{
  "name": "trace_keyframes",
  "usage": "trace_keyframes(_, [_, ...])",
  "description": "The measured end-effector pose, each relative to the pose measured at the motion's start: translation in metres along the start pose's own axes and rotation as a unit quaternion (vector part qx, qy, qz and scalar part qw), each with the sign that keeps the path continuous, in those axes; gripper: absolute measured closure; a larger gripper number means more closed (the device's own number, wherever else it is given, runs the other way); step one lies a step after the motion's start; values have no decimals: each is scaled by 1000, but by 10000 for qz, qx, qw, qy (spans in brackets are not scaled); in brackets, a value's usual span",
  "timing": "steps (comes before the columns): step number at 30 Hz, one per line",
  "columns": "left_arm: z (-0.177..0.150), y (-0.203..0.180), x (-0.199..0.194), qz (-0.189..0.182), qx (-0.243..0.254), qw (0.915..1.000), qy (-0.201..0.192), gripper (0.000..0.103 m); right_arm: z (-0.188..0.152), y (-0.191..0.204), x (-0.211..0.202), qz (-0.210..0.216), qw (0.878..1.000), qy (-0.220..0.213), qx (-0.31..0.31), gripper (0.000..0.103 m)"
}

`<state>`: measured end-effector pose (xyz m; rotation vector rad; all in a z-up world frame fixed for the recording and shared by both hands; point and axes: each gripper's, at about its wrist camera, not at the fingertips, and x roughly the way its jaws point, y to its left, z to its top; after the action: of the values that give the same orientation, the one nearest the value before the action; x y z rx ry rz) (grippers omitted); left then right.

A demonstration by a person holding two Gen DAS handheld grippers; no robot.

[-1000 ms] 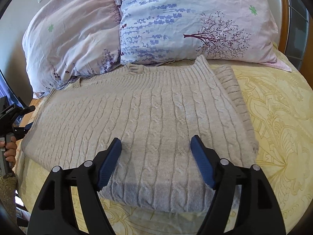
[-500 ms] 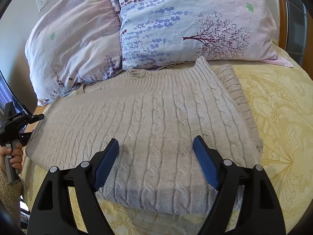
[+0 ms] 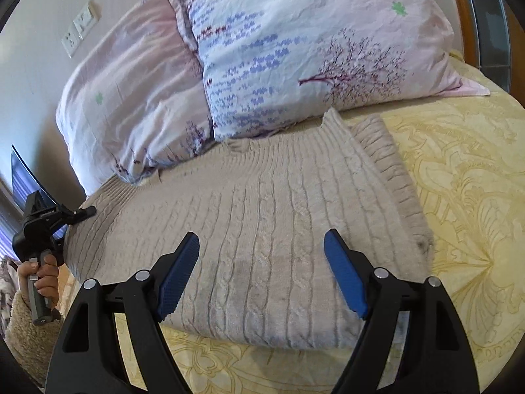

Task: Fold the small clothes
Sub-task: 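Grasp the folded sweater edge with the left gripper and fold it inward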

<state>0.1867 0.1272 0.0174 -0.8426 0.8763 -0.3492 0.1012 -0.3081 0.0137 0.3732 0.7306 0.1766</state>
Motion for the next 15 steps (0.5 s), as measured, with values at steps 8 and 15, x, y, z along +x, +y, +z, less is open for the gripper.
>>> trace_keyframes(8, [-13, -53, 20, -656, 124, 9978, 50, 83, 1, -6, -11, 147, 9998, -109, 18, 23])
trace_keyframes(15, [-36, -113, 58, -1309, 336, 9902, 348, 84, 1, -12, -21, 175, 9996, -227, 68, 23])
